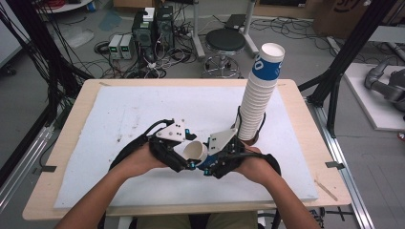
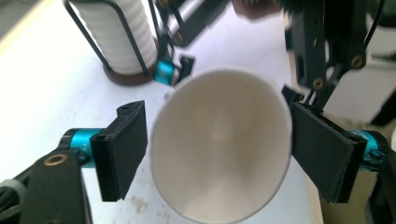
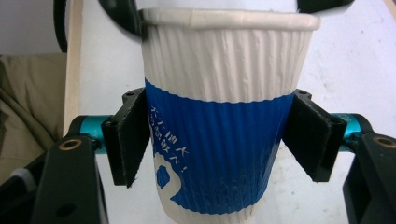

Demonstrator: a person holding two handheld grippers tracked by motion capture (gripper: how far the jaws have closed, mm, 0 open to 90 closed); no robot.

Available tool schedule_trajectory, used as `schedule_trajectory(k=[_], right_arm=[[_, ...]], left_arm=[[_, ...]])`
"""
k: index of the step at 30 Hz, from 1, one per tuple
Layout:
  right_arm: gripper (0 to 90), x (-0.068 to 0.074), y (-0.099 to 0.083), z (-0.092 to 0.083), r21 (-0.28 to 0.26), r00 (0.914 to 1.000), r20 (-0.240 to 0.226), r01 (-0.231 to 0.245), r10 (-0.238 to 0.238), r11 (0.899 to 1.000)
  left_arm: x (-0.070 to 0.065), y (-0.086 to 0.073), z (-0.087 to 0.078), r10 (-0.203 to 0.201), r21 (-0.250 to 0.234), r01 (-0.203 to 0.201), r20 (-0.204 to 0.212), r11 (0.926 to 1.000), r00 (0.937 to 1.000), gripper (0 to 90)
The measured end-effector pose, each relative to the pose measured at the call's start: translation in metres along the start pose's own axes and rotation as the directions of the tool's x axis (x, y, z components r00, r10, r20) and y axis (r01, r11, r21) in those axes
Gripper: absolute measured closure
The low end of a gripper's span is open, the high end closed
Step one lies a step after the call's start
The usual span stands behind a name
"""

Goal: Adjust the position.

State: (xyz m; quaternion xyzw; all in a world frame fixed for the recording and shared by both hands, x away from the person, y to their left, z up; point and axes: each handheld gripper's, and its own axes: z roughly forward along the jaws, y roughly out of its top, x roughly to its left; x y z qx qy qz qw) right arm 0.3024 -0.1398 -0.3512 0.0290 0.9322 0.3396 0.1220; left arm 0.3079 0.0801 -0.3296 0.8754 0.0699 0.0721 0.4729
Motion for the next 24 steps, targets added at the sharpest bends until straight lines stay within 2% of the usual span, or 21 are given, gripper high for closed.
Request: schedule_trajectory(k=[2,5,7,8,10,14,15,16,17,20,23,24], right_arm=[[28.5,-0.001,-0.004,-0.001,-0.017,0.9999,-0.002,-0.015,0.015,1.000],[28.5,-0.003,-0.010,-0.004,-0.042,0.9993,0.003,-0.037,0.037,0.998],[28.5,-0.005,-0.017,-0.007,-0.064,0.9981,-0.001,-0.062,0.062,0.996],[28.5,-0.006,-0.020,-0.008,-0.074,0.9974,0.001,-0.072,0.073,0.995],[28.4,-0.007,-0.026,-0.010,-0.098,0.9952,-0.001,-0.098,0.098,0.990],[28.4,-0.007,-0.038,-0.013,-0.149,0.9897,-0.001,-0.141,0.143,0.979],[28.4,-0.007,-0.042,-0.013,-0.167,0.9887,-0.001,-0.148,0.150,0.975],[28.4,-0.007,-0.045,-0.014,-0.182,0.9866,0.003,-0.160,0.163,0.970],[28.4,-0.007,-0.048,-0.015,-0.202,0.9850,0.000,-0.169,0.173,0.965],[28.0,-0.005,-0.058,-0.018,-0.268,0.9777,0.009,-0.200,0.210,0.942],[27.9,-0.004,-0.067,-0.021,-0.319,0.9686,0.015,-0.231,0.248,0.919],[27.9,-0.003,-0.070,-0.021,-0.332,0.9653,0.021,-0.239,0.260,0.912]], left_arm=[[0.001,-0.002,-0.003,-0.009,-0.042,0.008,-0.008,0.9991,0.9999,21.1],[0.003,-0.006,-0.011,-0.049,-0.129,0.044,-0.034,0.9906,0.9982,20.2],[0.006,-0.010,-0.018,-0.106,-0.209,0.093,-0.055,0.9734,0.9928,19.6],[0.007,-0.011,-0.020,-0.120,-0.230,0.103,-0.062,0.9677,0.9908,19.0],[0.010,-0.017,-0.026,-0.162,-0.279,0.135,-0.079,0.9507,0.9836,18.0],[0.012,-0.028,-0.033,-0.198,-0.315,0.154,-0.114,0.9365,0.9734,18.0],[0.012,-0.031,-0.034,-0.204,-0.324,0.156,-0.121,0.9330,0.9714,18.0],[0.012,-0.034,-0.035,-0.216,-0.343,0.162,-0.124,0.9251,0.9685,18.0],[0.011,-0.038,-0.036,-0.236,-0.369,0.173,-0.131,0.9130,0.9628,18.0],[0.012,-0.048,-0.039,-0.256,-0.409,0.173,-0.155,0.8959,0.9542,17.8],[0.011,-0.060,-0.041,-0.289,-0.433,0.183,-0.193,0.8826,0.9378,17.7],[0.012,-0.063,-0.041,-0.295,-0.435,0.185,-0.198,0.8809,0.9349,17.7]])
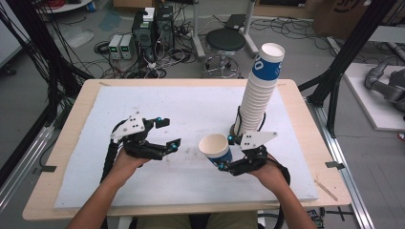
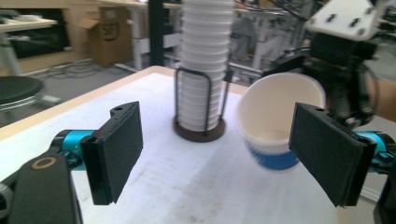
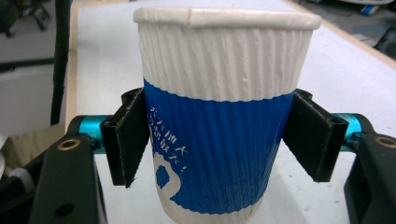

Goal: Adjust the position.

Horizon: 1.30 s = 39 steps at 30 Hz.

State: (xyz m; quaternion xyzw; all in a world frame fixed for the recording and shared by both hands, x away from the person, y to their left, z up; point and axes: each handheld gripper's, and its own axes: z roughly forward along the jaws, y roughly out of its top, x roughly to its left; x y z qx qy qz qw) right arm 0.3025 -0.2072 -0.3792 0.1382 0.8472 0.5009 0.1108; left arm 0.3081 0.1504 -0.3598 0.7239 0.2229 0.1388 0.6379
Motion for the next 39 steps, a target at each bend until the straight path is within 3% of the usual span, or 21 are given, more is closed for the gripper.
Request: schedule_trajectory(k=[7,15,26,39], right_arm=[[27.9,0.001,-0.012,-0.008,-0.100,0.9992,0.040,-0.003,0.008,0.995],[27.6,0.002,-0.022,-0.010,-0.157,0.9964,0.078,-0.019,0.032,0.987],[27.7,0.001,-0.025,-0.021,-0.257,0.9894,0.122,-0.044,0.078,0.965],[27.7,0.002,-0.021,-0.017,-0.280,0.9886,0.128,-0.040,0.079,0.959]], left_arm=[[0.008,-0.025,-0.013,-0.025,-0.030,0.023,-0.085,0.9993,0.9961,17.7],[0.015,-0.047,-0.027,-0.035,-0.058,0.026,-0.165,0.9980,0.9856,17.7],[0.021,-0.060,-0.045,-0.050,-0.080,0.034,-0.212,0.9962,0.9760,17.7],[0.019,-0.062,-0.047,-0.041,-0.078,0.024,-0.221,0.9967,0.9743,17.7]])
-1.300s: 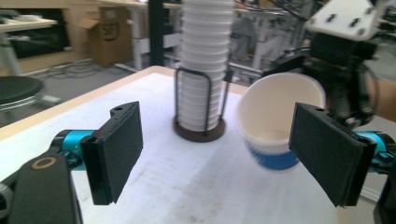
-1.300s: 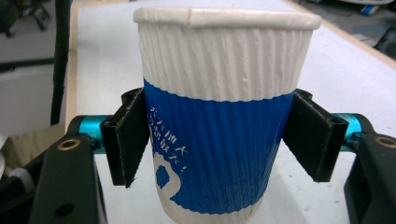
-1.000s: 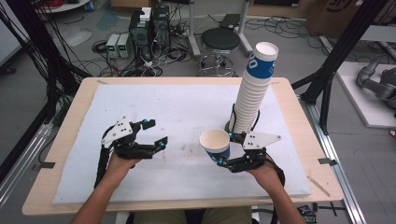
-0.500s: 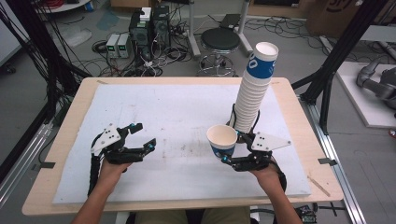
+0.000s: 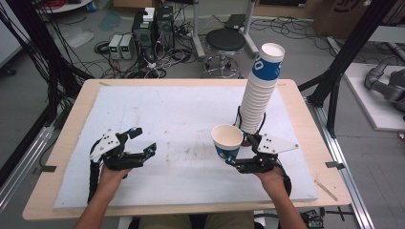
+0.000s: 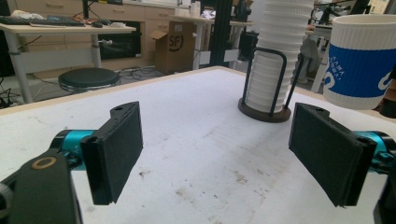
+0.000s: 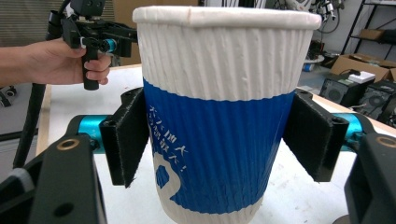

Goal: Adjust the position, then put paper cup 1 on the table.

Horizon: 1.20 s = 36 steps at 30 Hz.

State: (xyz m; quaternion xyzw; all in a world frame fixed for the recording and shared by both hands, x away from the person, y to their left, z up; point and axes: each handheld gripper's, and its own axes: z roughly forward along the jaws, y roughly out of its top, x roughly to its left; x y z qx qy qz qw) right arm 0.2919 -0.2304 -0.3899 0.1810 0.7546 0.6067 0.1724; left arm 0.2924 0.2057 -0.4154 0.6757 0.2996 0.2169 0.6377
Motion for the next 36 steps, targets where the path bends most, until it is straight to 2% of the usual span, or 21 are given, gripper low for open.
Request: schedule_trajectory(k=[8,16,24,31,36], right_arm=[[27.6,0.002,0.004,0.009,-0.014,0.9999,0.010,0.009,-0.009,1.000],[27.6,0.001,0.004,0.041,-0.016,0.9998,0.022,-0.002,0.002,1.000],[27.6,-0.005,-0.004,0.067,-0.010,0.9955,0.085,-0.041,0.042,0.999],[27.4,-0.012,-0.012,0.083,0.012,0.9857,0.160,-0.055,0.052,0.998],[27.4,-0.015,-0.019,0.096,0.014,0.9768,0.196,-0.091,0.087,0.996]], left_arm=[[0.001,0.000,-0.001,-0.003,-0.005,0.003,0.000,1.0000,1.0000,17.7],[0.004,0.001,0.000,0.003,-0.006,-0.003,-0.006,1.0000,1.0000,17.7],[0.007,0.002,-0.004,0.000,-0.011,0.000,-0.021,0.9999,0.9998,17.7],[0.006,0.002,-0.003,0.000,-0.007,-0.001,-0.020,1.0000,0.9998,17.7],[0.006,0.001,-0.003,0.001,-0.005,-0.001,-0.020,1.0000,0.9998,17.7]])
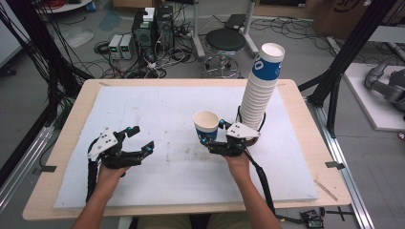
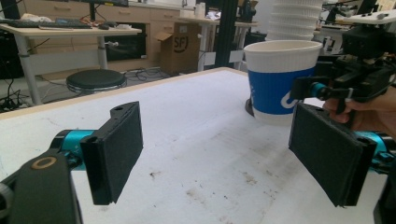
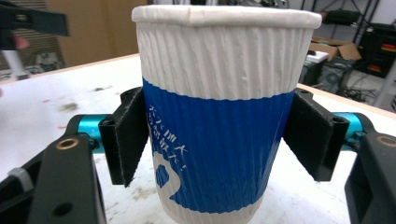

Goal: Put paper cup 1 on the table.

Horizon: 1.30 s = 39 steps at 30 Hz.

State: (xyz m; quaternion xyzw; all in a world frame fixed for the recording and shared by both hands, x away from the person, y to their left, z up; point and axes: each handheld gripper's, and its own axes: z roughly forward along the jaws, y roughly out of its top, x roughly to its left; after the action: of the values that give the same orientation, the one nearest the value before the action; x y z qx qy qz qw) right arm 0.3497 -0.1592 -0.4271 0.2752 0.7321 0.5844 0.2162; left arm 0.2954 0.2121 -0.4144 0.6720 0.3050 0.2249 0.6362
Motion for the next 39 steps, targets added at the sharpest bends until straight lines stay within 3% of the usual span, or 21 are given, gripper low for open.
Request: schedule_trajectory(k=[6,11,15,20,22,23,35,39], right_arm=[[27.4,0.000,-0.009,0.017,0.059,0.9989,0.047,-0.007,0.004,0.998],[27.4,-0.002,-0.015,0.025,0.096,0.9972,0.062,-0.046,0.040,0.994],[27.2,-0.005,-0.018,0.028,0.134,0.9969,0.067,-0.050,0.041,0.990],[26.9,-0.006,-0.018,0.029,0.148,0.9970,0.063,-0.053,0.044,0.988],[26.6,-0.006,-0.017,0.029,0.174,0.9980,0.061,-0.027,0.017,0.984],[26.3,-0.004,-0.017,0.028,0.200,0.9978,0.063,-0.034,0.021,0.979],[26.4,-0.006,-0.012,0.015,0.287,0.9983,0.039,0.031,-0.044,0.957],[25.6,-0.009,-0.014,0.011,0.293,0.9991,0.040,0.004,-0.016,0.956]], left_arm=[[0.000,-0.001,0.001,0.002,0.006,-0.002,0.004,1.0000,1.0000,17.7],[0.000,-0.001,0.001,0.001,0.008,-0.001,0.006,1.0000,1.0000,17.8],[0.000,-0.001,0.001,0.000,0.010,0.000,0.006,1.0000,1.0000,17.8],[-0.001,-0.001,0.001,0.000,0.011,0.000,0.005,0.9999,1.0000,17.8],[0.000,-0.001,0.001,0.001,0.012,-0.001,0.006,0.9999,1.0000,17.8],[0.000,-0.001,0.001,0.001,0.012,-0.001,0.005,0.9999,1.0000,17.8],[-0.001,-0.002,0.002,0.002,0.024,-0.002,0.009,0.9997,1.0000,18.0],[-0.001,-0.002,0.002,0.001,0.026,-0.002,0.010,0.9996,0.9999,18.0]])
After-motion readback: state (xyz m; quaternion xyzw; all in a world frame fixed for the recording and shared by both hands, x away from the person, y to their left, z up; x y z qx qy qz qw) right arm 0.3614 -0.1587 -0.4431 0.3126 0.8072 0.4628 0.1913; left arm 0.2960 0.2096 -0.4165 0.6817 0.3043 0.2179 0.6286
